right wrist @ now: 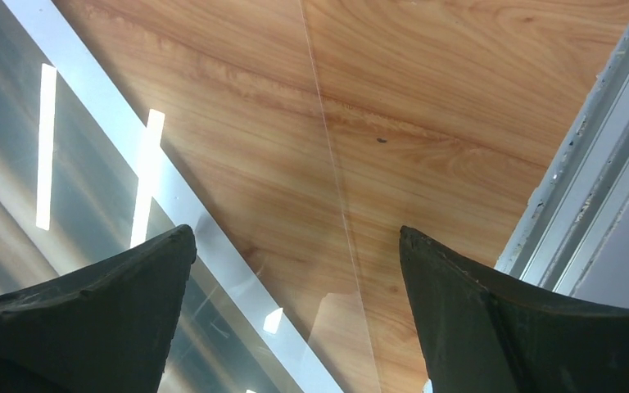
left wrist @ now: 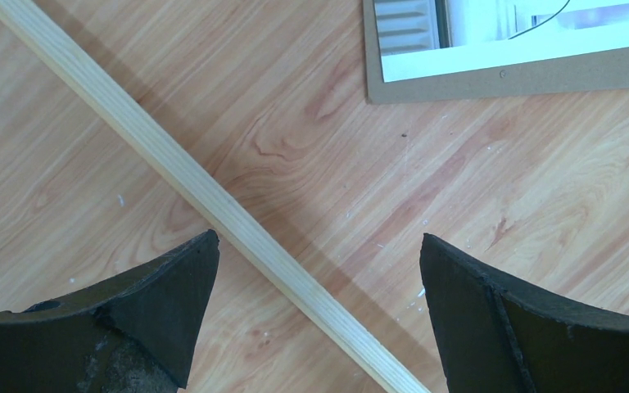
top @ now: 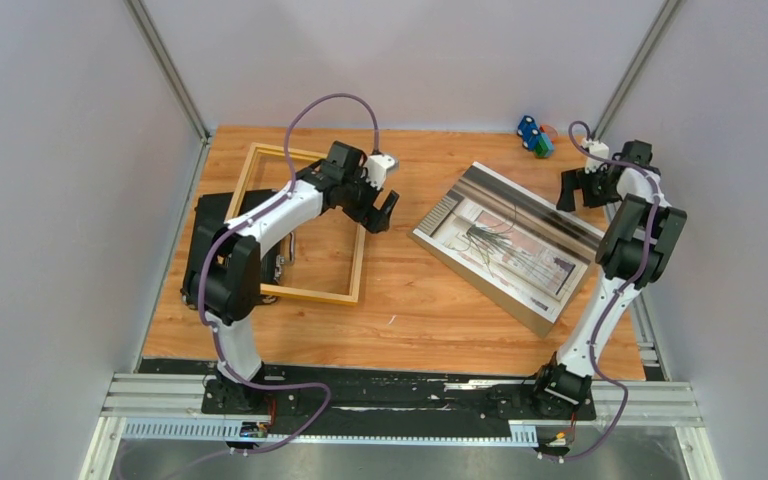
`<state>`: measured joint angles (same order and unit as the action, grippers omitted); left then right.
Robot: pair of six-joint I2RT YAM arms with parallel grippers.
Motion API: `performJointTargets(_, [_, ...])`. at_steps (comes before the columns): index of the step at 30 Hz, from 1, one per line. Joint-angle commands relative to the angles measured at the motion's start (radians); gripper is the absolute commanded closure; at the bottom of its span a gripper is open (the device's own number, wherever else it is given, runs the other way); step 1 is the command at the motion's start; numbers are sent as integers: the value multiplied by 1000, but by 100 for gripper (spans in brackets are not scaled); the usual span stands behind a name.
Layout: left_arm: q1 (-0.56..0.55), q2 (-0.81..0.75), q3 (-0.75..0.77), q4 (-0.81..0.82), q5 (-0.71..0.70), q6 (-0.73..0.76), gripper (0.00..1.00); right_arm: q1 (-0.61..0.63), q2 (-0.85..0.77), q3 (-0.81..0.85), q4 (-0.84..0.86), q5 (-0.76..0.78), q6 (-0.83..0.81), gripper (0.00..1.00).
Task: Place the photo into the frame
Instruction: Move the photo frame item to the center of the board.
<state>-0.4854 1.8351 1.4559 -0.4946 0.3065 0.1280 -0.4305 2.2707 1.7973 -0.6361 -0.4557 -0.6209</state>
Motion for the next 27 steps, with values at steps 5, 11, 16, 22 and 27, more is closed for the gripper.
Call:
performJointTargets(5, [-53,39,62,37,0,-11,0,-49,61,117,-195,-154,-96,0])
performJointTargets(11, [-90,56,70,50,-33,-11,0,-51,40,61,-242,-163,-136,0])
performJointTargets(16, [-122,86,76,58,-38,-19,0,-51,-10,-24,-244,-183,-146,1])
performJointTargets(22, [-167,174,90,80,12,-98,0,-41,-64,-104,-245,-221,-141,2])
performJointTargets(27, [-212,265,129,75,25,-208,0,-12,-106,-167,-242,-216,-125,4])
